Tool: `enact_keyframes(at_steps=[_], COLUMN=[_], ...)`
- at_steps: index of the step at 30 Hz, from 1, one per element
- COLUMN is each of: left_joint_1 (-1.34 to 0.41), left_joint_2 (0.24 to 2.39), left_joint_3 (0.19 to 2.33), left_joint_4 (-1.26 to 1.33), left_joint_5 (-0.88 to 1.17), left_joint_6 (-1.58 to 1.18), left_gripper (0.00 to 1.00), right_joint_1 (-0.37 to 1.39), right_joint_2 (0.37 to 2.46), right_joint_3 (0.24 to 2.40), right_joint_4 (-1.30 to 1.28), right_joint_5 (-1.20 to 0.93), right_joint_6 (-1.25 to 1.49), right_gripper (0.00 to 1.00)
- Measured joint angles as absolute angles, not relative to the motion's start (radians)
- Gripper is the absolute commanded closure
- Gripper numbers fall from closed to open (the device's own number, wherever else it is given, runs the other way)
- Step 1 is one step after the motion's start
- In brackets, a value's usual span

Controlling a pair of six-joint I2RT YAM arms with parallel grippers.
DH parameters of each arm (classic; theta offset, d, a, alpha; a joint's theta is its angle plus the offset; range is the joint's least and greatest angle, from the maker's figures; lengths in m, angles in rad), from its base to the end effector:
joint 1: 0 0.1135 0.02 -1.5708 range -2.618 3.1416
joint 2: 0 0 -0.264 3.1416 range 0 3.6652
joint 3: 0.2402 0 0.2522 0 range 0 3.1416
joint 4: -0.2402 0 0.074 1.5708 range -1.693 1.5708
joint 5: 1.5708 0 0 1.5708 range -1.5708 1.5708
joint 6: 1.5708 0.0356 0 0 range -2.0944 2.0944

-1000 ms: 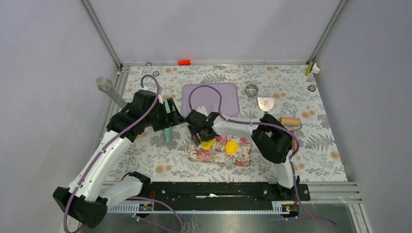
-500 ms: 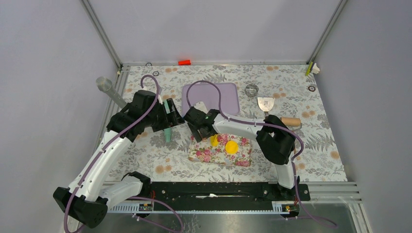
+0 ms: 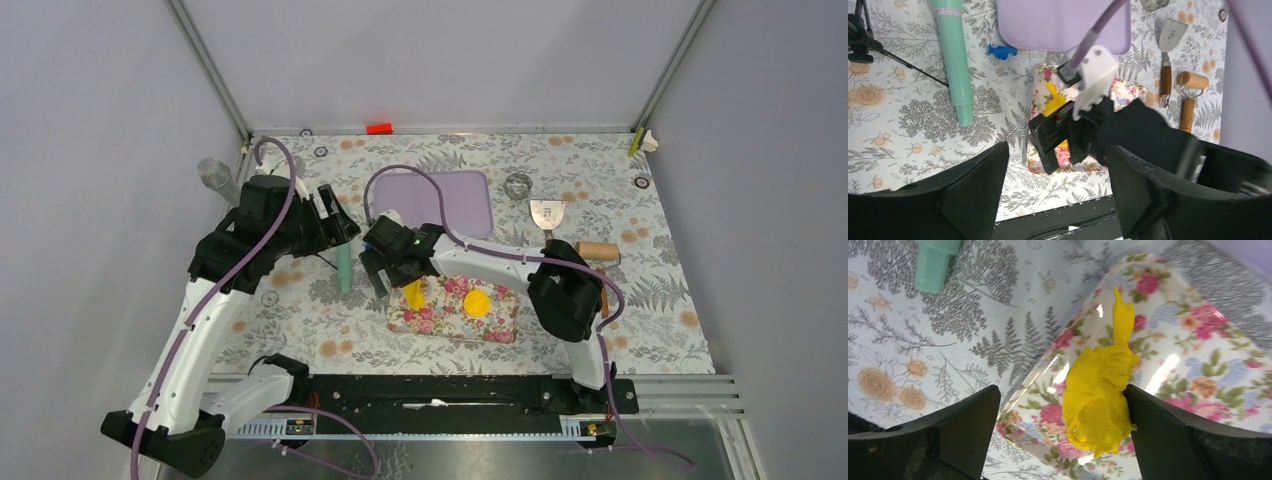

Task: Roll out the dumpling wrappers from the dough
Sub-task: Remove the dumpling wrapper from the work surface.

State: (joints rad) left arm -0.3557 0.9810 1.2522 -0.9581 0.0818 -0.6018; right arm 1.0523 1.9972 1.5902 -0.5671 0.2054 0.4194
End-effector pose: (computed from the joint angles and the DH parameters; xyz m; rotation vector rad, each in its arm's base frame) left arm 0.1656 -0.0646 0.3869 -0.2407 2.3137 -0.5914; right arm 0.2239 0.3777 0.2219 -0.7156 2.4448 0.3310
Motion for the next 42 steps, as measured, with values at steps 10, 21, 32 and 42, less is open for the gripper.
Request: enact_keyframes(at_steps=[10, 21, 32, 42], left_joint_1=[-0.340, -0.322, -0.313, -0.308], left_joint_2=[0.958, 0.956, 0.955, 0.943], left_joint_3=[1.263, 1.263, 1.249, 1.227], left_joint_4=[-0.981, -0.995, -0.995, -0.992], left_joint_5=[0.075, 0.075, 0.075, 0.083], left_joint_6=[-0.592, -0.579, -0.573, -0.573], left_gripper=[0.23, 0.23, 0.23, 0.23], right_joint_1=[1.062, 1.065, 1.203, 1.200], right_joint_2=[2.013, 2.017, 2.139, 2.131], right_joint_3=[1.563, 1.656, 1.670, 1.645], right_joint_4=[-0.582, -0.684, -0.689, -0.633], right_joint_5=[0.236, 0.555, 0.633, 0.504], right_joint_6=[0.442, 0.378, 0.378, 0.441], right_gripper=[0.00, 0.00, 0.01, 0.01])
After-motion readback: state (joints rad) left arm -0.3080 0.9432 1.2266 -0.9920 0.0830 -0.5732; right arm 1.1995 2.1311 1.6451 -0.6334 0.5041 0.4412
